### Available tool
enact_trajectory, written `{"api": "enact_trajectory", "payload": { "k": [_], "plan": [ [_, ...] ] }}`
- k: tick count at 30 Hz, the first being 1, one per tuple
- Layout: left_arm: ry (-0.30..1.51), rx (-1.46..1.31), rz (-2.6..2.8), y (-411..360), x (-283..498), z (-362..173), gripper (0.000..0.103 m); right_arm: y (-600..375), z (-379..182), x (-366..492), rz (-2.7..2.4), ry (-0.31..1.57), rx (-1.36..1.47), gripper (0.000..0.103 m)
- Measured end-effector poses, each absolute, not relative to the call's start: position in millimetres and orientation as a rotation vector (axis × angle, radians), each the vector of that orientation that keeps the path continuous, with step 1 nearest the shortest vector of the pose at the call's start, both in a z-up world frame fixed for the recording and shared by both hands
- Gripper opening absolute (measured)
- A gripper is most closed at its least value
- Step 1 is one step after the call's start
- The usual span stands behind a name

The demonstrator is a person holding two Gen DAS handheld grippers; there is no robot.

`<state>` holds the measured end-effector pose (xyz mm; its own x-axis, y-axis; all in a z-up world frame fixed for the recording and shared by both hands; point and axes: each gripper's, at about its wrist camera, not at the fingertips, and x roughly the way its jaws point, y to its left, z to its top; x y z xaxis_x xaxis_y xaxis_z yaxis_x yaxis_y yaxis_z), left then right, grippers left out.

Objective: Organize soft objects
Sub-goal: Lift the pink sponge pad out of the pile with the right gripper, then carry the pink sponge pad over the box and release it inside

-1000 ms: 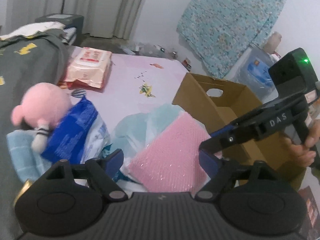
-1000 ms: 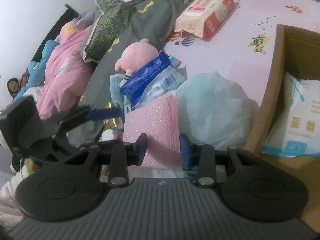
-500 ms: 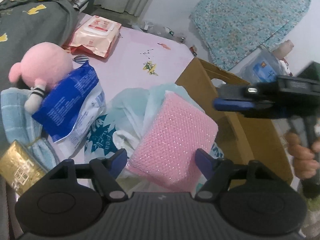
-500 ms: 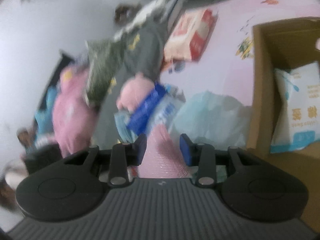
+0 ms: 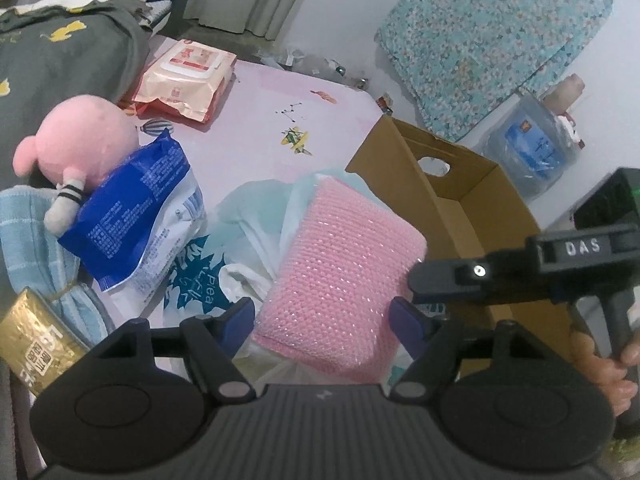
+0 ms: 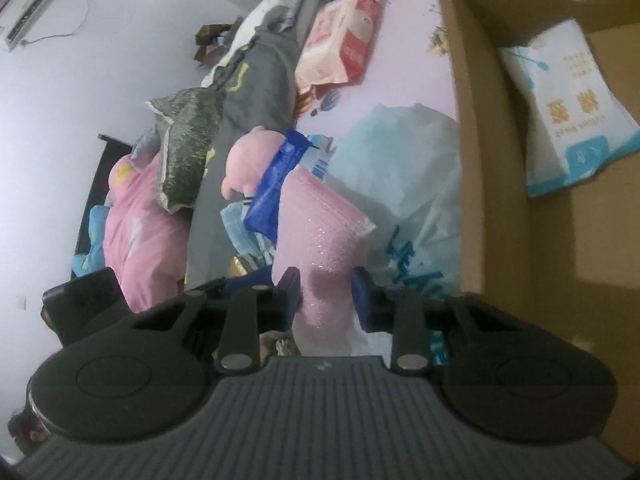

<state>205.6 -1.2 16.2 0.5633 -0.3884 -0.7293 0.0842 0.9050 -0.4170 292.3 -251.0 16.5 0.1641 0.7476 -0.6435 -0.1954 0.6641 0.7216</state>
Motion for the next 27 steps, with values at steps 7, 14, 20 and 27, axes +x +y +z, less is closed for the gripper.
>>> {"api": "enact_trajectory", "payload": {
  "k": [7,14,20,27],
  "plan": [
    [0.904,-0.320,-0.282,-5,190,34,0.074,-243,21,291,0.720,1.203,0.549,0.029],
    [0.830,-0.288,-0.274,-11,175,72,0.074,-244,52,285,0.759,1.126,0.545,0.029],
    [0.780,-0.231,-0.302,-36,173,105,0.074,-269,81,278,0.791,1.045,0.588,0.029],
    [0.797,-0.166,-0.381,-92,189,114,0.074,-329,97,268,0.756,0.971,0.659,0.030]
  ]
}}
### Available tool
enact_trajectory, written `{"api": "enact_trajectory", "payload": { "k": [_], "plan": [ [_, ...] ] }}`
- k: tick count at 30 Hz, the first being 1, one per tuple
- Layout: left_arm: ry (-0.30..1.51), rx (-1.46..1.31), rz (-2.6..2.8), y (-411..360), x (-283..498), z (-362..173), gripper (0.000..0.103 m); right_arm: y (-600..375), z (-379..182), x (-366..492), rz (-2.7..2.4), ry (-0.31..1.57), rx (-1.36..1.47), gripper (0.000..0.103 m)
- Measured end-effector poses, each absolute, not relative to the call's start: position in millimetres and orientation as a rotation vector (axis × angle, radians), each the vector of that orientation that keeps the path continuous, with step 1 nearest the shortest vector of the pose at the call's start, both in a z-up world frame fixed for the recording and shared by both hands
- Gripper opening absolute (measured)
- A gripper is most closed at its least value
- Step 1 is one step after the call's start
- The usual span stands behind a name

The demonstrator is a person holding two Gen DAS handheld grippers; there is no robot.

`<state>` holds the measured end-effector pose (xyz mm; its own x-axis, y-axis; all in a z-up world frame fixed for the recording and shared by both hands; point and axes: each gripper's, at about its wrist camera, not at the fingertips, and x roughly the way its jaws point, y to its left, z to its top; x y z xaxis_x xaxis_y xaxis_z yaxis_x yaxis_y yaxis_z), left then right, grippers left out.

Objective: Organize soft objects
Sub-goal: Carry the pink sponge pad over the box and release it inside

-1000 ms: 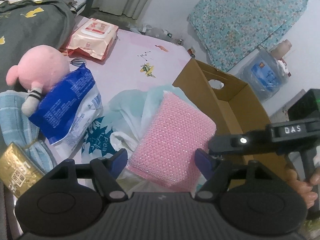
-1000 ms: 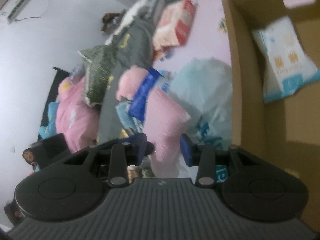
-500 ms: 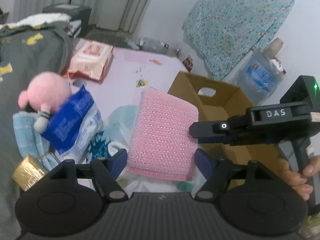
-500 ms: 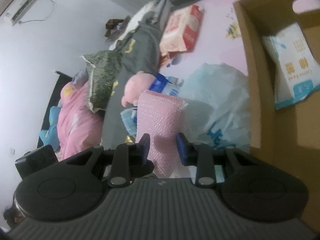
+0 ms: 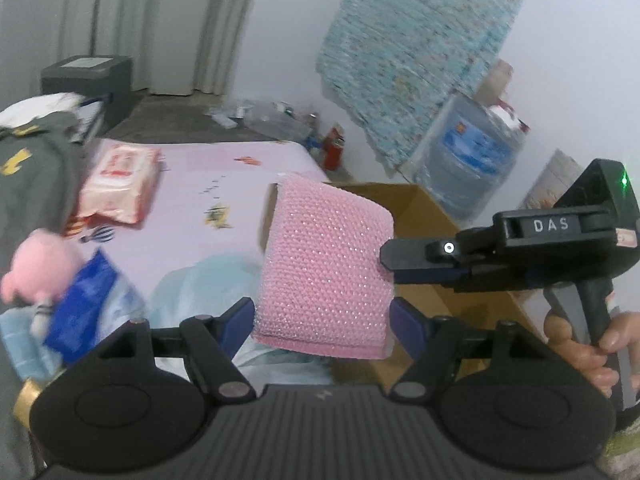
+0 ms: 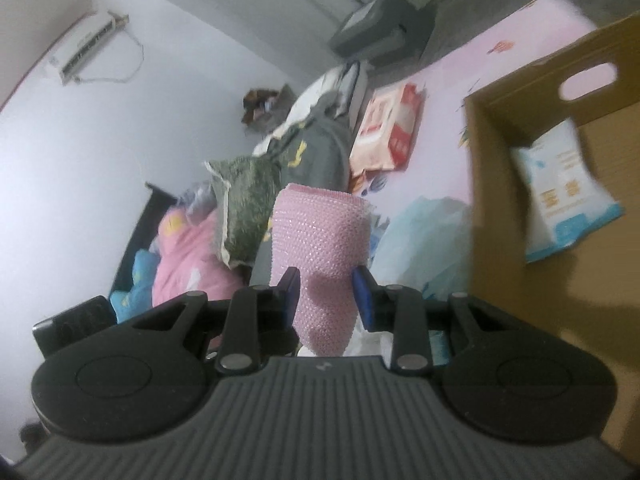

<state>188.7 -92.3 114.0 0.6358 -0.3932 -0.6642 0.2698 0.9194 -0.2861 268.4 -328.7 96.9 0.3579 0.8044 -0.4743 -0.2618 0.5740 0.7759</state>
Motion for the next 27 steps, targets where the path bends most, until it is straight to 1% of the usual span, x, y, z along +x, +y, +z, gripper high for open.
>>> {"api": "enact_trajectory", "payload": {
  "k": [14,23,27],
  "plan": [
    [0.910,-0.074,-0.500,-206,245,97,0.075,-456,69,270,0.590,0.930,0.797,0.030],
    [0.989,-0.078,-0.512,-251,306,68,0.075,-495,62,322,0.472,0.940,0.771,0.030],
    [1.019,-0.111,-0.430,-259,336,44,0.083,-495,52,363,0.426,0.951,0.713,0.030]
  ]
}}
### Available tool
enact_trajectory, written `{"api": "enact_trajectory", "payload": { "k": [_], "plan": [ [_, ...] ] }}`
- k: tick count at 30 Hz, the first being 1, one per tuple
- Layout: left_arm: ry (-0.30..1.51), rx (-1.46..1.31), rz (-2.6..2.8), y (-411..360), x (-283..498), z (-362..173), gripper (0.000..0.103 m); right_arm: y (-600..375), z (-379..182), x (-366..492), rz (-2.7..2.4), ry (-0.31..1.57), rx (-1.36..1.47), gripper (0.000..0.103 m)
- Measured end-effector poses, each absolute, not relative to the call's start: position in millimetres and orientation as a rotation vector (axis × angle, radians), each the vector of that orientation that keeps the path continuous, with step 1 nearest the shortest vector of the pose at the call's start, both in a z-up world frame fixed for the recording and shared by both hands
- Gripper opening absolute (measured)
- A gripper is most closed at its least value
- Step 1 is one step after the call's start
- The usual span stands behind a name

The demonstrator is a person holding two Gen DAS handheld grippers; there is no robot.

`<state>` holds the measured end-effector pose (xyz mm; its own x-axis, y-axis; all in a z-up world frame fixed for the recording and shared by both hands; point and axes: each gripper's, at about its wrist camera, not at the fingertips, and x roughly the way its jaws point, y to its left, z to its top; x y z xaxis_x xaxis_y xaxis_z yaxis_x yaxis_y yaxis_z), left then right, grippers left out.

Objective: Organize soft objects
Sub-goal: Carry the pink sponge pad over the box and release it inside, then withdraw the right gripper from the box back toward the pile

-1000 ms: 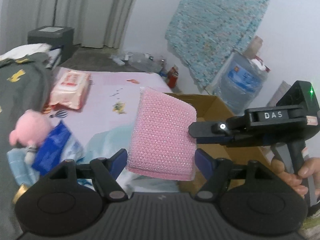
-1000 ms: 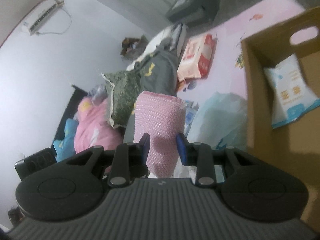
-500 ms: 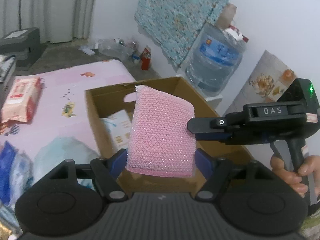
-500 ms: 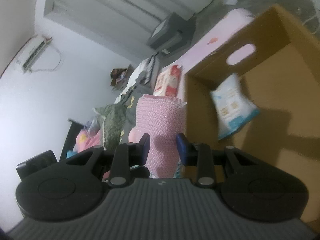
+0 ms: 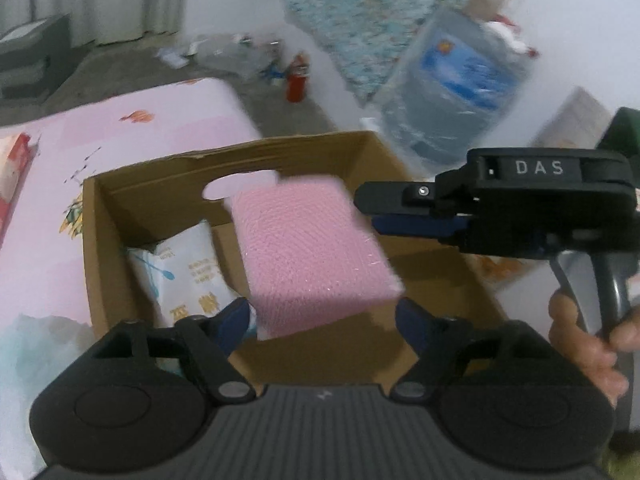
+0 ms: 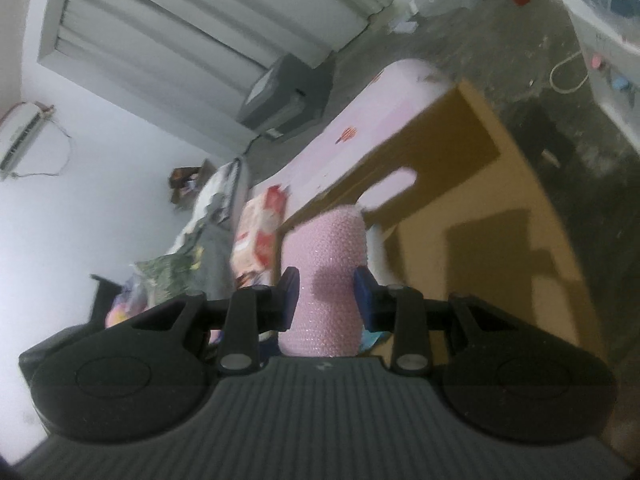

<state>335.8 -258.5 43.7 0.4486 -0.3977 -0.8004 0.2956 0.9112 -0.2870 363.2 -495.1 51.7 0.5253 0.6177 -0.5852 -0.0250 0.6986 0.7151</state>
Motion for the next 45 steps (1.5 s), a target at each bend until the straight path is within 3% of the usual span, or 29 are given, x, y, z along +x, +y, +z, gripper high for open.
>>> {"api": "enact_trajectory", "payload": {
  "k": [8,16,22,24,31,36,45],
  "plan": [
    [0.989,-0.154,-0.407,-233,340,52,0.086,-472,-1,400,0.351,1.047,0.630,0.030],
    [0.927,-0.236,-0.420,-196,327,86,0.087,-479,-10,380,0.299,1.083,0.664,0.031],
    [0.871,-0.295,-0.406,-154,298,109,0.088,-463,-11,397,0.193,1.064,0.535,0.043],
    [0.857,-0.293,-0.387,-137,286,112,0.088,-449,-13,413,0.173,1.072,0.479,0.055],
    [0.844,-0.343,-0.292,-63,245,105,0.089,-409,-31,446,0.011,1.046,0.277,0.059],
    [0.838,-0.380,-0.208,-21,228,92,0.088,-404,-42,448,0.007,1.022,0.325,0.073],
    [0.825,-0.401,-0.133,17,192,71,0.088,-377,-40,439,0.112,1.046,0.341,0.073]
  ]
}}
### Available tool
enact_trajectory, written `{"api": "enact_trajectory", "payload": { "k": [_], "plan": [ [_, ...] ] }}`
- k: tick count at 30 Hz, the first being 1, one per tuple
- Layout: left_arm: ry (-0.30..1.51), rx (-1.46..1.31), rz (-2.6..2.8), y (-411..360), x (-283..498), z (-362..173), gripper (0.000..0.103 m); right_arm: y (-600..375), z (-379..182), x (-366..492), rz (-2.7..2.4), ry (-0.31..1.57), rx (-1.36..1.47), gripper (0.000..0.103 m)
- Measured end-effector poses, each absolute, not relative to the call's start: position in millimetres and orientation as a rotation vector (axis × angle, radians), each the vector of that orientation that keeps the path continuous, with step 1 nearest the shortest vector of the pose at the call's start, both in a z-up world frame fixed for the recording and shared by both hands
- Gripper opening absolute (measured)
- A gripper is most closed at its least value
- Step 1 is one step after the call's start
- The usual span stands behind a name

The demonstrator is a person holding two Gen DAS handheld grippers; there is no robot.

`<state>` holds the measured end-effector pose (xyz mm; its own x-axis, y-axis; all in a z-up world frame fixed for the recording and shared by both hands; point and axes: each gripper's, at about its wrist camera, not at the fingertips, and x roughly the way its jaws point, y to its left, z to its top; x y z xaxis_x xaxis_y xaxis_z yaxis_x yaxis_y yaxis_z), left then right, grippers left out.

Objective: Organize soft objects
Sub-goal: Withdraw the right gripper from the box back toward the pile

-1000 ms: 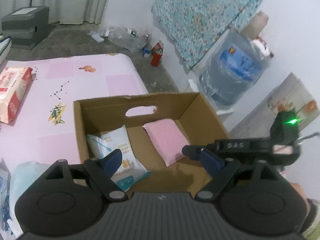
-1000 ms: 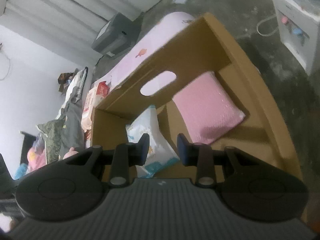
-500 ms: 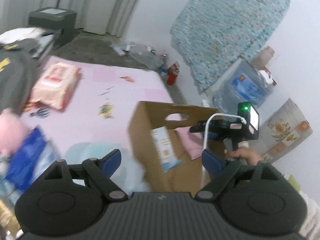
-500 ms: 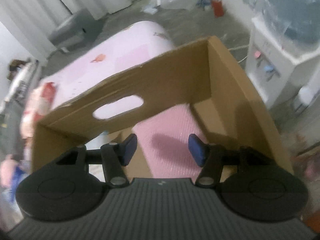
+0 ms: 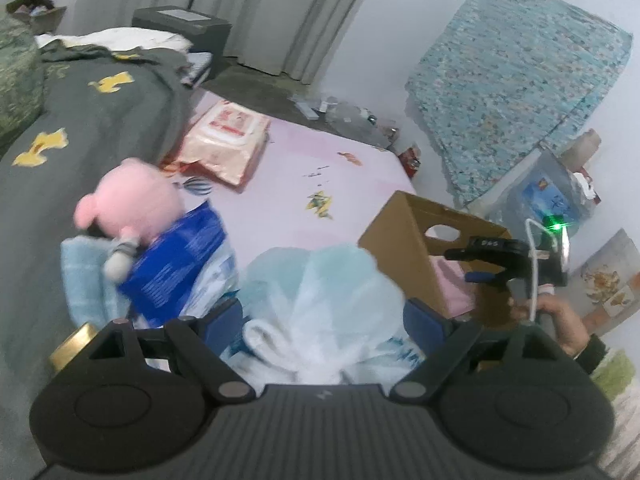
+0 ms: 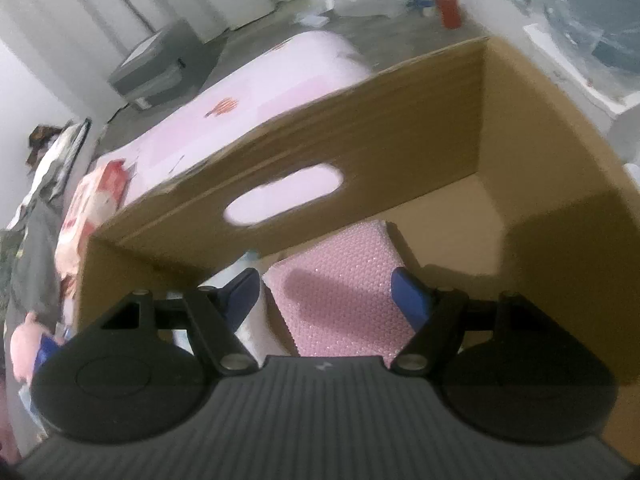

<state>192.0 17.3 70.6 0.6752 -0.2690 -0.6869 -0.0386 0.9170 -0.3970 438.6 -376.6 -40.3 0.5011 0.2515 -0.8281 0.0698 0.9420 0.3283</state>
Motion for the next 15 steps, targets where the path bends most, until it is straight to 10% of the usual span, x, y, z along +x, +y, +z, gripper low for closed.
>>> {"api": "enact_trajectory", "payload": {
  "k": [15],
  "plan": [
    [0.718,-0.339,0.035,57,124,64,0.089,-375,44,382,0.337,0.959,0.530,0.073]
  ]
}}
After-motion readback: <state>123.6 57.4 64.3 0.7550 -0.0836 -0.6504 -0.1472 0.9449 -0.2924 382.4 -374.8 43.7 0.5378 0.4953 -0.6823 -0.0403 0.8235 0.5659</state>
